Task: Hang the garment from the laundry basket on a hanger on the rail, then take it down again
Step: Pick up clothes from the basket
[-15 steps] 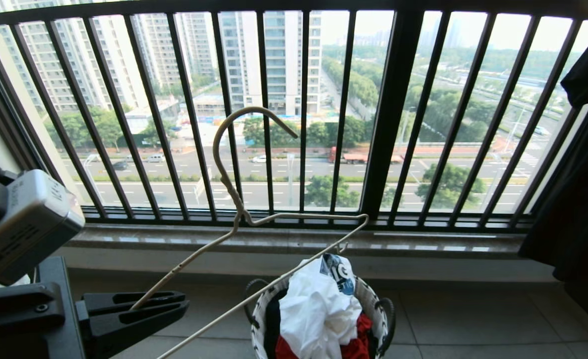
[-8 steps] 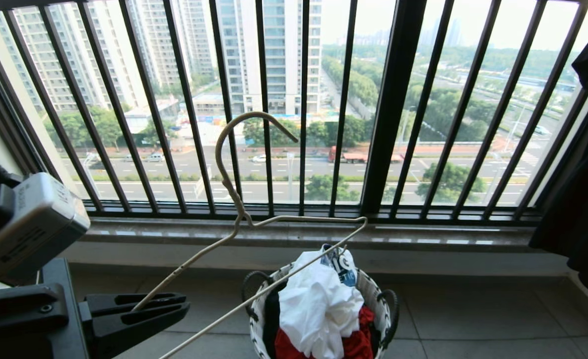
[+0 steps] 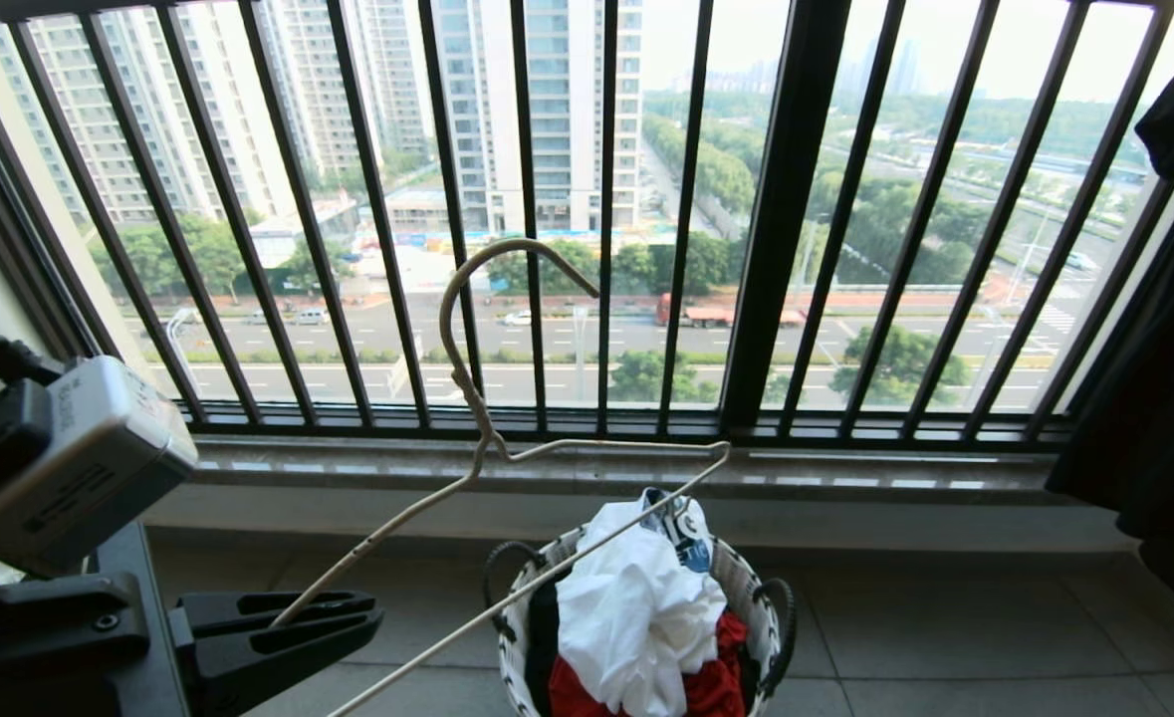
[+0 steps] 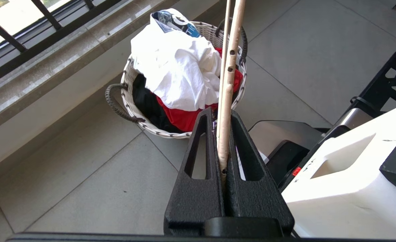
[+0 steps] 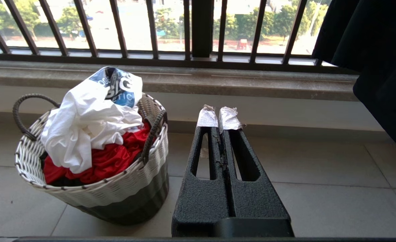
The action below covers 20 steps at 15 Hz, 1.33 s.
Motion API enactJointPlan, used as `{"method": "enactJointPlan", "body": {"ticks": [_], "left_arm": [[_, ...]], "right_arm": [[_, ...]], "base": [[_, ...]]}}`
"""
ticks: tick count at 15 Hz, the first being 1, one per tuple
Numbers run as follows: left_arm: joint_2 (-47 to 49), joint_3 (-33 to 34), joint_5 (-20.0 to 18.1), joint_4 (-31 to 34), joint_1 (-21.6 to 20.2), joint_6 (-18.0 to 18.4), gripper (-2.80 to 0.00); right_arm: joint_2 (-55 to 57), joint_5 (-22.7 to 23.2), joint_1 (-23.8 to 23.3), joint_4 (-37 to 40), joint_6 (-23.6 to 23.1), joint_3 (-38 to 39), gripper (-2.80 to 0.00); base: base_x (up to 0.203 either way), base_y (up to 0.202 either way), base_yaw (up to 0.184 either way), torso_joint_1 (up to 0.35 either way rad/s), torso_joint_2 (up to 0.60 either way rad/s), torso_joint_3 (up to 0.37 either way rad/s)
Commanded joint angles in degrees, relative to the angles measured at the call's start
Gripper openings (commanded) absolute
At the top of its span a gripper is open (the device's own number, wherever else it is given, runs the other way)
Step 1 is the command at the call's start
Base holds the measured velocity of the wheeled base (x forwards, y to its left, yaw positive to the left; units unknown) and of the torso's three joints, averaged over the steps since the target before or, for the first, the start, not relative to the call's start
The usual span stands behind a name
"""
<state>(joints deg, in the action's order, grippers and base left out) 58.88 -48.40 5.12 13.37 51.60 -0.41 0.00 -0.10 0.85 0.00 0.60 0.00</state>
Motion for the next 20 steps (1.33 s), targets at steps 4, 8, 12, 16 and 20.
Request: {"method": "enactJointPlan", "body": {"ticks": [4,8,12,16,20], "left_arm": [[0.4,0.0,0.1,0.1,0.0,0.1,-2.80],[0.4,-0.1,0.1,0.1,0.0,0.0,-2.80],[0.2,-0.2,0.1,0.1,0.0,0.0,-2.80],[0.1,-0.2,0.1,0.1,0.0,0.0,-2.80],[0.2,-0.1,0.1,0.2,0.0,0.3,-2.80]], "right_arm": [[0.0,0.0,0.0,0.0,0.0,0.0,-2.80],[0.0,0.0,0.0,0.0,0.0,0.0,-2.80],[0.0,0.0,0.0,0.0,0.0,0.0,-2.80],[0.0,0.0,0.0,0.0,0.0,0.0,-2.80],[0.0,0.0,0.0,0.0,0.0,0.0,-2.80]], "base": [[0.000,0.000,0.000,0.000,0.00,0.000],[0.000,0.000,0.000,0.000,0.00,0.000],[0.000,0.000,0.000,0.002,0.00,-0.122],[0.000,0.000,0.000,0.000,0.00,-0.195],[0.000,0.000,0.000,0.001,0.00,-0.198]]}}
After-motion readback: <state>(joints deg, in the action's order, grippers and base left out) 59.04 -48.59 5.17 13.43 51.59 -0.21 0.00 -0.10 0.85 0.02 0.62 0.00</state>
